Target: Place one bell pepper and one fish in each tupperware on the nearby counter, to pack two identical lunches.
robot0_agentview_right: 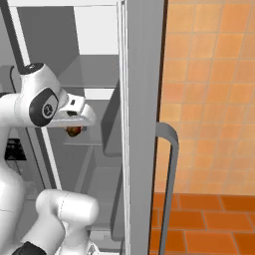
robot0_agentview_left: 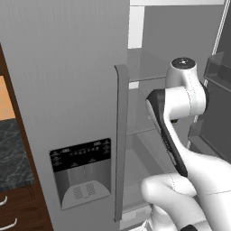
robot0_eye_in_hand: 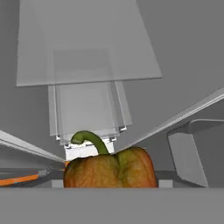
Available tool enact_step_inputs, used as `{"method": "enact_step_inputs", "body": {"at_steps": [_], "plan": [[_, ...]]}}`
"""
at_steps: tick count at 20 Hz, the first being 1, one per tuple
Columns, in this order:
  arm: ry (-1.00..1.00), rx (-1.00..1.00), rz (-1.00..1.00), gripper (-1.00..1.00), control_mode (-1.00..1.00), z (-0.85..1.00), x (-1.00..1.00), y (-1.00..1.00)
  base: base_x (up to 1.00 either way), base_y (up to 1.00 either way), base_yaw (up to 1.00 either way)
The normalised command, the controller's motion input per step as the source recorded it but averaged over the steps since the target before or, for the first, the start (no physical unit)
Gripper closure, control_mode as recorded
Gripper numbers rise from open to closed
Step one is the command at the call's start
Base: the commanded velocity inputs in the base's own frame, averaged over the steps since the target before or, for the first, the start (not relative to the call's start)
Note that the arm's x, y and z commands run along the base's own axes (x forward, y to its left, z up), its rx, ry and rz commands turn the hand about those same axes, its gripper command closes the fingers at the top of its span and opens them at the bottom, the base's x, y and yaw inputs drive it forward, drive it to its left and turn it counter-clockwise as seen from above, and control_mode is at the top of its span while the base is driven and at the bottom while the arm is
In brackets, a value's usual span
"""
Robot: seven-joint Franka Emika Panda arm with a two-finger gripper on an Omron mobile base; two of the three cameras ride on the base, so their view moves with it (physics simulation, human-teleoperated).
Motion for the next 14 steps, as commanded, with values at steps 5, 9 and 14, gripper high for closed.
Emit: {"method": "enact_step_inputs", "body": {"at_steps": [5, 9, 14], "plan": [[0.20, 0.10, -0.02, 1.00, -1.00, -0.78, -1.00, 0.00, 0.00, 0.00, 0.00], [0.05, 0.03, -0.06, 1.00, -1.00, -0.07, -0.78, 0.04, 0.00, 0.00, 0.00], [-0.01, 0.00, 0.00, 1.00, 1.00, 0.00, -0.41, 0.04, -0.39, 0.06, 0.00]]}}
